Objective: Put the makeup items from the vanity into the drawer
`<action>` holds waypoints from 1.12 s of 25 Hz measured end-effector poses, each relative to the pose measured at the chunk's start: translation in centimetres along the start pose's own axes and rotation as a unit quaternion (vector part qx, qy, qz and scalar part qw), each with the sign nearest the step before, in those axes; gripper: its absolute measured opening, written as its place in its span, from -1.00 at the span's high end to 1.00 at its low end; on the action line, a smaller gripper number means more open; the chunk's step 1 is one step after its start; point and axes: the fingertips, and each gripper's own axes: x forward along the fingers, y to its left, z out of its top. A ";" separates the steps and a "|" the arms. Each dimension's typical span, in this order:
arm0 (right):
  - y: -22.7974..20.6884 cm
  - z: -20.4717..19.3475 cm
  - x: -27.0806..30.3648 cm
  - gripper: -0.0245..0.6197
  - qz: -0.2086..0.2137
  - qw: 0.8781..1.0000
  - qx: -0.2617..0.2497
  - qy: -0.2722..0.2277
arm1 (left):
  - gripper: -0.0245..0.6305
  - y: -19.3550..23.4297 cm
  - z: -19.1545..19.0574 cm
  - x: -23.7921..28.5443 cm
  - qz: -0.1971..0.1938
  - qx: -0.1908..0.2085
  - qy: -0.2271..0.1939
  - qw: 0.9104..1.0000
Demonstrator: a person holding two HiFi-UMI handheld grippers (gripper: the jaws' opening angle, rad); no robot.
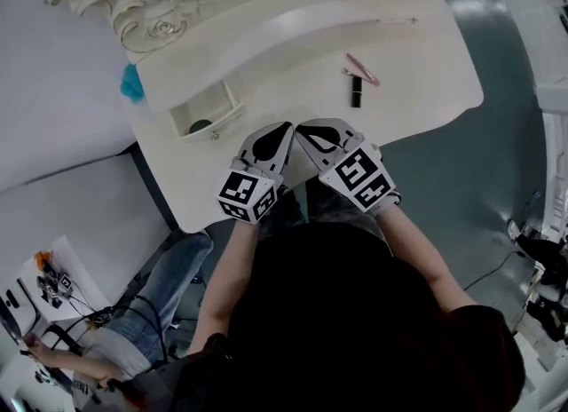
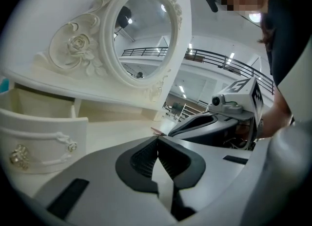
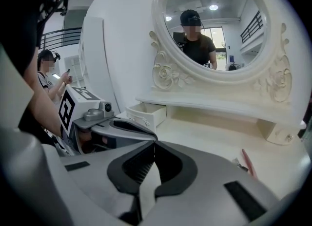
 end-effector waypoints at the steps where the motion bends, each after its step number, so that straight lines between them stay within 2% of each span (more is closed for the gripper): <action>1: -0.3 -0.2 -0.4 0.86 -0.004 1.000 0.003 -0.001 | 0.89 -0.3 -0.1 0.4 -0.005 0.001 0.003 1.000; 12: -5.4 -4.3 -3.7 0.85 -0.086 0.995 0.053 0.017 | 0.89 -3.8 -0.6 5.5 -0.051 0.017 0.031 0.998; 21: -9.8 -7.3 -4.5 0.83 -0.152 0.985 0.067 0.040 | 0.89 -5.3 -1.2 8.3 -0.057 0.019 0.048 0.997; 24: -11.1 -8.0 -4.3 0.51 -0.165 0.982 0.079 0.047 | 0.89 -5.3 -1.4 8.9 -0.053 0.015 0.052 0.997; 28: -12.4 -8.8 -3.9 0.38 -0.170 0.978 0.105 0.052 | 0.89 -5.2 -1.4 9.7 -0.046 0.010 0.051 0.998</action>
